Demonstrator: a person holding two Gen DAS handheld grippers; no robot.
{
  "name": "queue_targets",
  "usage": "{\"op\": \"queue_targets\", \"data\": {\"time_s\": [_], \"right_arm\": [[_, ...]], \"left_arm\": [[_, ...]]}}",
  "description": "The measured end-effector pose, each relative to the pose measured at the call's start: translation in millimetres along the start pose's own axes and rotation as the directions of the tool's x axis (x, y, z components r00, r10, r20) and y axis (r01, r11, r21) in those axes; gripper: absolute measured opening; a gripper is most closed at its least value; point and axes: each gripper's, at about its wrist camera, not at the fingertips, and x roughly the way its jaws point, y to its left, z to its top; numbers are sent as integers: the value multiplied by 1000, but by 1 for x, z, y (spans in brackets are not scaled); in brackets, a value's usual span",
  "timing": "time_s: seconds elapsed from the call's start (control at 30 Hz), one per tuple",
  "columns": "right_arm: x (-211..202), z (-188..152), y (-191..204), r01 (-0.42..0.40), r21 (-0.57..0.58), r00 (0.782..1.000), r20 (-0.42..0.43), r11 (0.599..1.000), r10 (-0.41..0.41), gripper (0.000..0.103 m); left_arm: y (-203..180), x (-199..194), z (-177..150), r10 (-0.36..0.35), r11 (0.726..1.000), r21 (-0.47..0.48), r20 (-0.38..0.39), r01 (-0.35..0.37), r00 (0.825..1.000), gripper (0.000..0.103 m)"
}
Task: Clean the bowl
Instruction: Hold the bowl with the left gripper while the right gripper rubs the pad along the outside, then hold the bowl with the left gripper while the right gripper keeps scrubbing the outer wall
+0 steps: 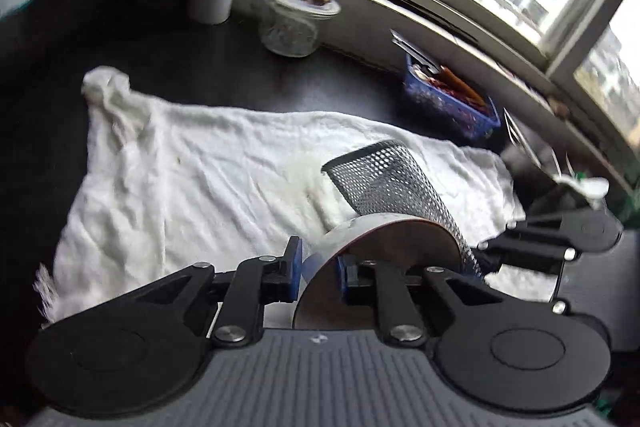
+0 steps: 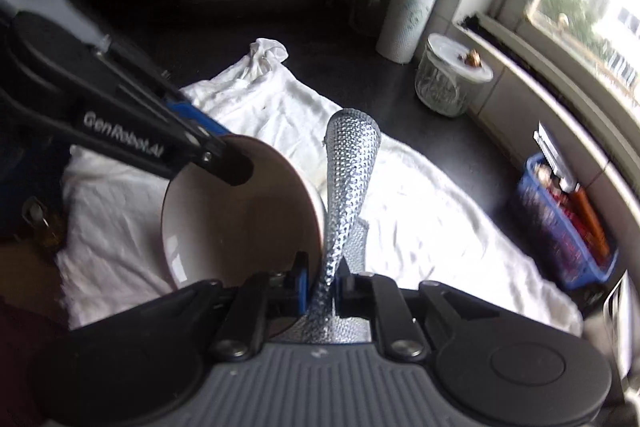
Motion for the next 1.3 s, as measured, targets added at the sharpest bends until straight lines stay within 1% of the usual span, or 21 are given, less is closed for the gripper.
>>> {"op": "queue_targets", "data": {"time_s": [0.07,0.13,0.17,0.3,0.4,0.47,0.5,0.6,0.63,0.7,0.73,0.77,0.8,0.83,0.87,0.93,1.0,1.03,1.2,1.27,1.3], "right_arm": [[1,0,-2,-23,29,1000,-5,999,23,15],[2,-1,-2,-39,45,999,-10,998,39,17],[2,-1,-2,-44,50,999,-11,998,44,17],[2,-2,-3,-56,72,998,-7,996,57,20],[1,-2,-2,-55,78,998,-5,995,55,21],[0,-2,-1,-52,79,999,-6,996,52,21],[1,-3,0,-52,77,999,-11,996,53,21],[2,-6,2,-56,76,998,-25,996,58,21],[3,-7,2,-59,80,998,-29,995,61,21],[4,-8,2,-65,85,997,-31,994,68,21],[4,-8,1,-66,84,997,-34,994,70,21],[5,-8,1,-67,84,997,-37,994,71,20],[4,-8,2,-62,74,997,-38,995,65,19],[4,-8,3,-56,64,998,-39,996,58,19],[4,-8,4,-50,54,998,-40,997,52,18],[2,-7,4,-36,37,999,-35,999,37,14],[-1,-5,3,-22,23,999,-28,999,23,13],[-2,-4,2,-15,16,1000,-25,1000,15,12],[-2,-3,0,-24,31,999,-22,999,24,11],[-2,-2,0,-27,37,999,-22,999,28,11],[-2,-2,-1,-29,40,999,-21,999,30,11]], "left_arm": [[14,1,-4,-28,992,-122,4,28,1000,21],[29,3,-8,-59,966,-251,10,60,998,23],[39,5,-12,-84,934,-346,11,82,996,24],[65,14,-27,-151,803,-583,6,126,989,25],[85,25,-46,-217,640,-755,2,144,976,25],[91,30,-57,-242,567,-812,1,142,970,25],[93,32,-63,-250,539,-831,-1,139,968,25],[93,34,-66,-259,530,-837,-7,136,966,25],[92,34,-65,-257,544,-828,-10,136,966,25],[86,32,-54,-234,635,-762,-33,127,972,24],[81,30,-47,-208,699,-706,-49,114,977,25],[68,27,-36,-145,809,-583,-74,75,987,25],[55,22,-25,-77,896,-443,-88,30,993,25],[39,18,-17,-14,957,-289,-80,-9,997,25],[24,12,-13,15,989,-148,-51,-22,999,25],[-2,4,-9,52,996,70,-11,-51,999,25],[-22,1,-9,103,966,237,20,-105,994,22],[-22,1,-9,102,968,228,21,-104,995,18],[-19,4,-8,87,984,153,21,-89,996,18],[6,7,-5,7,998,-59,-17,-7,1000,19],[19,9,-4,-34,985,-168,-30,28,999,19]]}}
